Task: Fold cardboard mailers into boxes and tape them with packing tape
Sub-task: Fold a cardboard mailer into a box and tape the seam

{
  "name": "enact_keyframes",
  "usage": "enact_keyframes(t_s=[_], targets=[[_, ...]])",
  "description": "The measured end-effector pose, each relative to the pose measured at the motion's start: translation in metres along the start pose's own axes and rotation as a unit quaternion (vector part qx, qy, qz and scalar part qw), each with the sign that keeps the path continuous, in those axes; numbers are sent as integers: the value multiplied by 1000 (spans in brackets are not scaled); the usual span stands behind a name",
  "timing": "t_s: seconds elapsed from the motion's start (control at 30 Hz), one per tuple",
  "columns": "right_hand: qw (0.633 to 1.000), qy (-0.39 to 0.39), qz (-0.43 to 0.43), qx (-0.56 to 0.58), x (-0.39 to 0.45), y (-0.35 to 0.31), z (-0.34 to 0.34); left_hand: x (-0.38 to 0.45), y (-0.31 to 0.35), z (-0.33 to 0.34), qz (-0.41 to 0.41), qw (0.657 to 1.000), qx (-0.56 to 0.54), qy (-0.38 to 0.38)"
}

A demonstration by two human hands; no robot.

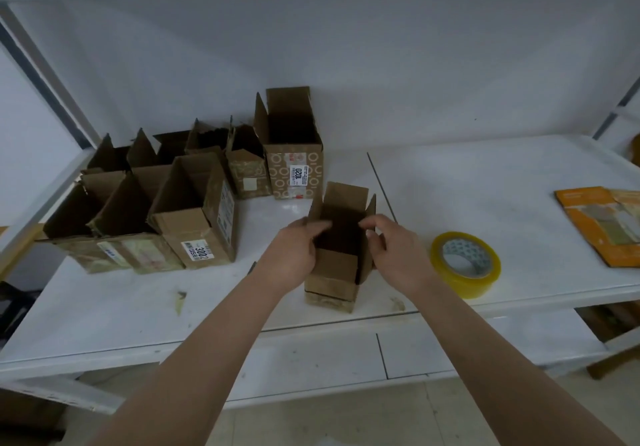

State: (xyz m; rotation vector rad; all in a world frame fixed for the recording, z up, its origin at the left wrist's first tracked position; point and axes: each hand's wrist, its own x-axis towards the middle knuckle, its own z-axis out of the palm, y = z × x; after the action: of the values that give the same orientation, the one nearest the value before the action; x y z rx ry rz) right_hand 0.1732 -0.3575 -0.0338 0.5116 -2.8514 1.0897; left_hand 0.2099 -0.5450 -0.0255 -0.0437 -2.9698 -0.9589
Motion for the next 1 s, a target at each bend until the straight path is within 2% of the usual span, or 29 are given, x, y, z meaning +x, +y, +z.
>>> enact_keyframes(t_s=[0.07,0.13,0.27,0.4,0.57,0.63,0.77,1.0], targets=[[1000,7,-8,-6,2,-1,3,-2,0,1,-21,998,34,-52],[1000,6,-8,-1,4,-1,6,-3,-1,-3,-26,993,90,-71],[1000,-3,11,9,6,3,4,-8,-2,-11,30,985,140,-92],[999,-39,17,16,5,0,-3,-12,-6,-8,72,993,94,-2],[989,-127,-36,-62,1,-6,-12,-6,2,2,32,994,60,83],[985,-117,-57,-112,1,-8,-9,-1,8,6,25,993,56,100],[987,-27,-56,-151,4,-4,-3,5,13,12,23,991,63,115],[990,-35,-89,-105,22,-13,13,-1,-6,-7,6,992,46,121]])
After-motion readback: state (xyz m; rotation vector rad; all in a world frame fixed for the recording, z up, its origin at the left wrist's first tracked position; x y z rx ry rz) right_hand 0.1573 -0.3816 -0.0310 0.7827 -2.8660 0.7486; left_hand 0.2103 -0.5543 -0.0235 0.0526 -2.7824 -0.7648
